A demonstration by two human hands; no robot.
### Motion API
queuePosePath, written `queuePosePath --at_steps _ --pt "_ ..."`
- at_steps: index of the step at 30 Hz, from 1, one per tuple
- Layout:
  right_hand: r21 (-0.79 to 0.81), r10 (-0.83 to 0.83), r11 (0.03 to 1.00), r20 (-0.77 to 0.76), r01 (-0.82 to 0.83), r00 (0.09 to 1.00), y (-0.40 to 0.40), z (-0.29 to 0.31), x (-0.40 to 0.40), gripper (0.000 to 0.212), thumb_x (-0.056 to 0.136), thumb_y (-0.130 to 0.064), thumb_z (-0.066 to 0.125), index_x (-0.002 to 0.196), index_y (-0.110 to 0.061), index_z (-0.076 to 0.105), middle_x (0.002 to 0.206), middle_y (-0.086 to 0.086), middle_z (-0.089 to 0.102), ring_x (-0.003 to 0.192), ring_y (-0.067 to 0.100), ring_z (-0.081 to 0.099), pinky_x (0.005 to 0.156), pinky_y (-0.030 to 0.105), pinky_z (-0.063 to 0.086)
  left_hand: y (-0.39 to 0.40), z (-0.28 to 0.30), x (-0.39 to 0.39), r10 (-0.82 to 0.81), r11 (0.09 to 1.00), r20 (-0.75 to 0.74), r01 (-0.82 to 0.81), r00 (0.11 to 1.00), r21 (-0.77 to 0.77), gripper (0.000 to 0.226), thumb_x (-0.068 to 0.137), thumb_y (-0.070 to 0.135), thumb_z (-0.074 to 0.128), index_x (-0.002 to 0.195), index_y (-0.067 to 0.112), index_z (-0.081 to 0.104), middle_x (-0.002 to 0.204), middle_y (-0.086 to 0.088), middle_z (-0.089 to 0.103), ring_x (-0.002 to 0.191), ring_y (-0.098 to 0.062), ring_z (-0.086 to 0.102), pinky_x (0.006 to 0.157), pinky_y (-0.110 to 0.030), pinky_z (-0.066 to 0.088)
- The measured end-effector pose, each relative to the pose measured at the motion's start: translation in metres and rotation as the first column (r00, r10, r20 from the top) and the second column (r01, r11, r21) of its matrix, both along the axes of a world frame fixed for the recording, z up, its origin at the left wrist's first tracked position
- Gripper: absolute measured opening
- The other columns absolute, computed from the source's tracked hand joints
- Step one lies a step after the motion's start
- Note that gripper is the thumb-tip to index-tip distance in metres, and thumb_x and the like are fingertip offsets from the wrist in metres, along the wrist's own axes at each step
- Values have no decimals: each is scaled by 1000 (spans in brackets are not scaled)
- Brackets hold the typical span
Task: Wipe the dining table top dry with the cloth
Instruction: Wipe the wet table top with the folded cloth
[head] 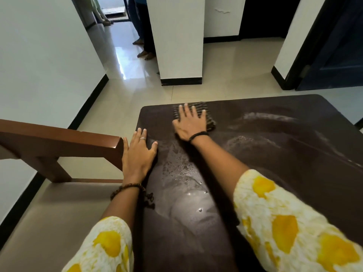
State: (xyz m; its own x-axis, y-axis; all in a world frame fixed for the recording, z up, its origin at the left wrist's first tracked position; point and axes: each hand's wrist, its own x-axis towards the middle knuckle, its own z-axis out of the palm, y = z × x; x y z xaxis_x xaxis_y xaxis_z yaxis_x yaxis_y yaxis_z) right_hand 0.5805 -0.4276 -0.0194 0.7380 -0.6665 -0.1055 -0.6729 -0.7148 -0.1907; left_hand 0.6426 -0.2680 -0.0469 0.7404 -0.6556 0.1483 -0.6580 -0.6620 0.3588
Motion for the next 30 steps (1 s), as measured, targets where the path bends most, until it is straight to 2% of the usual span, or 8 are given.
queuePosePath --at_steps 6,9,13,16,21,23,27,30 --pt "-3 241 971 52 -241 969 46 -4 11 61 98 -45 24 152 -21 8 160 0 3 147 21 3 115 53 -5 0 5 0 -32 999 -24 32 999 -24 53 97 33 36 144 12 26 153 -6 22 141 -14 15 112 -34 -9" --pt "0 277 960 80 -278 957 28 -5 -14 59 98 -47 25 151 -25 10 160 -2 5 146 19 5 115 52 -4 3 10 -9 -102 994 55 104 993 -33 45 96 20 39 140 13 35 149 -8 31 138 -17 24 113 -35 -6" --pt "-8 153 988 52 -153 987 -38 -3 -66 59 99 -46 24 152 -24 9 160 -2 4 146 18 6 115 52 0 -17 20 -33 -154 983 53 158 987 -94 45 96 10 37 140 15 35 149 -7 30 139 -17 22 114 -33 -2" --pt "-16 3 1000 2 -3 1000 -96 0 -118 59 99 -44 24 152 -22 7 160 -1 1 146 19 5 116 52 1 -58 29 -73 -222 961 -1 218 975 -168 44 97 15 38 140 13 34 150 -7 29 139 -19 19 113 -33 3" --pt "69 -146 986 -63 150 987 -126 8 -150 60 100 -44 25 152 -21 4 159 -2 -4 147 20 -1 115 50 -3 -101 17 -133 -240 965 -97 227 966 -130 49 99 27 31 144 11 22 154 -6 16 142 -17 7 113 -36 -1" --pt "53 -105 993 -63 108 992 -115 7 -140 59 100 -43 23 152 -22 2 159 -1 -5 147 22 -1 115 51 -3 -106 6 -144 -182 982 -65 179 981 -53 52 100 33 24 146 11 16 155 -5 10 142 -16 3 113 -38 -3" --pt "0 148 989 -67 -148 987 -90 5 -111 56 102 -39 21 152 -23 1 159 -1 -4 147 23 0 116 53 -1 -105 -2 -146 -136 991 -23 136 990 -1 57 99 38 20 147 11 5 156 -4 6 142 -14 1 115 -38 -3" --pt "27 206 978 -73 -205 976 -96 6 -101 55 102 -38 21 151 -25 2 159 -2 -2 147 21 0 116 53 -2 -106 -1 -146 -121 992 -13 121 993 29 59 99 39 21 147 11 3 156 -4 5 142 -14 2 116 -37 -2"
